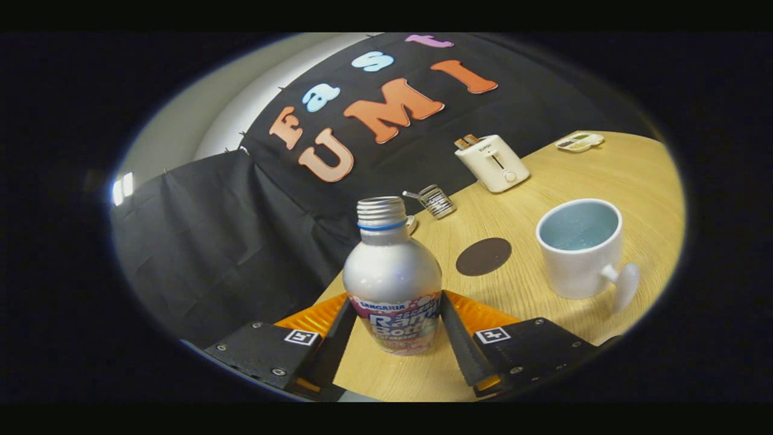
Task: Take the bottle from table, then pour the juice into the cup, finally place the bottle on the coaster
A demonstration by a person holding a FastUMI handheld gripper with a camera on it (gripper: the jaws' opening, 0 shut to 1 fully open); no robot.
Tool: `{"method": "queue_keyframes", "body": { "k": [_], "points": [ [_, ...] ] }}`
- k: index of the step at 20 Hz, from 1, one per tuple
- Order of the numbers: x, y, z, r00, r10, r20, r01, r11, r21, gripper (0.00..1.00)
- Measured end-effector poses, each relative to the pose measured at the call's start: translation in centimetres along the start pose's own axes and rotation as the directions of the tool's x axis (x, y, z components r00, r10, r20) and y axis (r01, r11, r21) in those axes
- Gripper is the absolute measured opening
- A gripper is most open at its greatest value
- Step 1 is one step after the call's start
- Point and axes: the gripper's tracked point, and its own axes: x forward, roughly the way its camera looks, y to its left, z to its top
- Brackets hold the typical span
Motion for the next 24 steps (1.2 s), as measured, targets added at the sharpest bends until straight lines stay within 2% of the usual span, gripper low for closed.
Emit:
{"method": "queue_keyframes", "body": {
  "k": [6,9,14,20,24],
  "points": [
    [-0.3,-0.5,0.4,1.000,0.020,0.012,-0.022,0.977,0.212,0.77],
    [-0.1,-0.8,0.4,0.999,0.038,0.015,-0.040,0.943,0.330,0.77],
    [0.2,-1.3,0.4,0.998,0.060,0.011,-0.058,0.884,0.463,0.77],
    [-0.1,-1.8,0.9,0.996,0.086,0.030,-0.086,0.791,0.605,0.77],
    [-0.1,-3.0,1.3,0.997,0.059,0.054,-0.080,0.740,0.668,0.77]
  ]
}}
